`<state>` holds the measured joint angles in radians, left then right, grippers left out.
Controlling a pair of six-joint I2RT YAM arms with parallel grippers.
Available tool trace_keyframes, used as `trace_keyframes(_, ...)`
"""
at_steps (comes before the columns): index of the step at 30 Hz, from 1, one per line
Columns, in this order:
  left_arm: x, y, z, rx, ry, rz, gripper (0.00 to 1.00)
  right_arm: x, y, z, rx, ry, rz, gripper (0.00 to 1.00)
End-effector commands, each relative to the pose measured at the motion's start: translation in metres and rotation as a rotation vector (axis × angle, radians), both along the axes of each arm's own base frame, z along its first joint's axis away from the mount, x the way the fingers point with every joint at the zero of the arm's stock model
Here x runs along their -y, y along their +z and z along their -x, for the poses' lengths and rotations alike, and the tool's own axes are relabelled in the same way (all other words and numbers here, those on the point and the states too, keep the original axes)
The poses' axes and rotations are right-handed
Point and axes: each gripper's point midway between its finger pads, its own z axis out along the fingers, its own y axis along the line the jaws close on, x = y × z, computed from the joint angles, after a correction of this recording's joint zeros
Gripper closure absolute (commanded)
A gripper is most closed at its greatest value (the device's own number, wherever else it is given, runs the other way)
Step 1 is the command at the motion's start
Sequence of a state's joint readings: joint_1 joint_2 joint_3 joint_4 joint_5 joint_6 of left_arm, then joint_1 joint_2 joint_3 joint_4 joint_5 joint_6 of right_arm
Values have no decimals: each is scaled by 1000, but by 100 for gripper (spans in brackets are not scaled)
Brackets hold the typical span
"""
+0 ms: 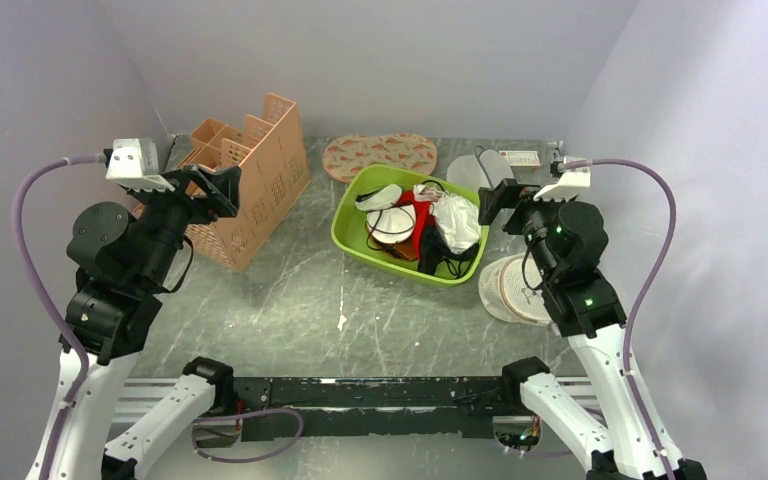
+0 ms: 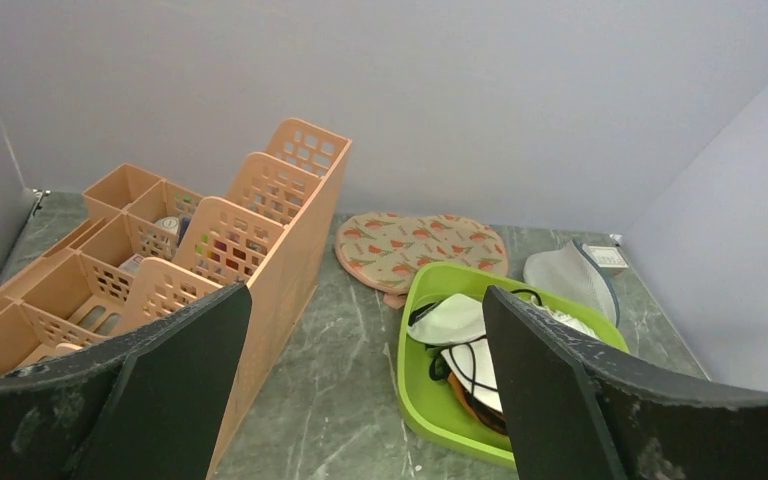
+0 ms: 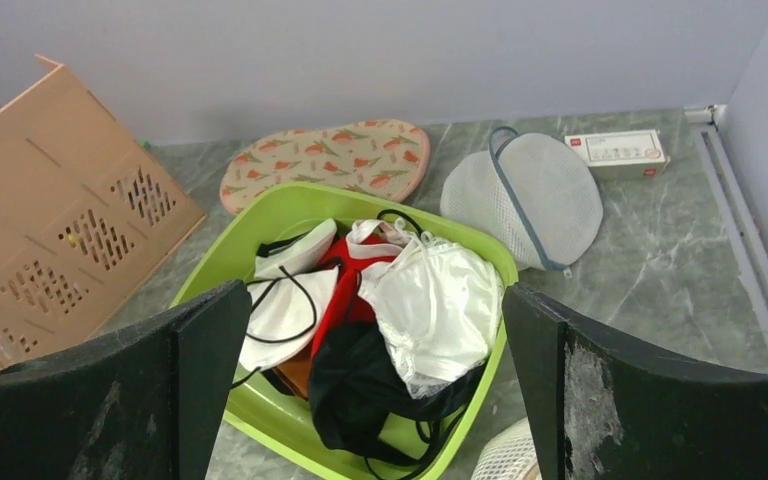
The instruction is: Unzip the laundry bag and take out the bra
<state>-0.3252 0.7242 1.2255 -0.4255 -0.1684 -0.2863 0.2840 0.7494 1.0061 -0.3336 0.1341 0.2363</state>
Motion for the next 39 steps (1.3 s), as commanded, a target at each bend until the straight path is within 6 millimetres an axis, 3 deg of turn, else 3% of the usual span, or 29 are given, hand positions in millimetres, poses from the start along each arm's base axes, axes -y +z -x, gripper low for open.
trace_keyframes(1,12,2,-5,17,-78,20,2,4,1,1,16,-69,-81,0)
trace_keyframes(8,34,-7,-16,-15,-212,48,2,-1,-12,6,26,-92,-176,0)
trace_keyframes(18,86,-25,-36,-82,-518,173,1,-12,-19,23,101,-30,-260,0)
trace_keyframes(22,130,-44,-39,-155,-687,239,1,-16,-19,25,115,-9,-298,0)
trace_keyframes(28,213,-86,-40,-333,-804,183,1,-23,-19,28,126,24,-340,0)
trace_keyframes(32,248,-118,-60,-419,-708,111,1,-20,-18,31,134,17,-343,0)
trace_keyframes(35,249,-154,-100,-531,-435,68,1,-17,-15,34,150,13,-350,0)
trace_keyframes(39,243,-182,-147,-610,-130,75,1,-14,-11,39,174,13,-361,0)
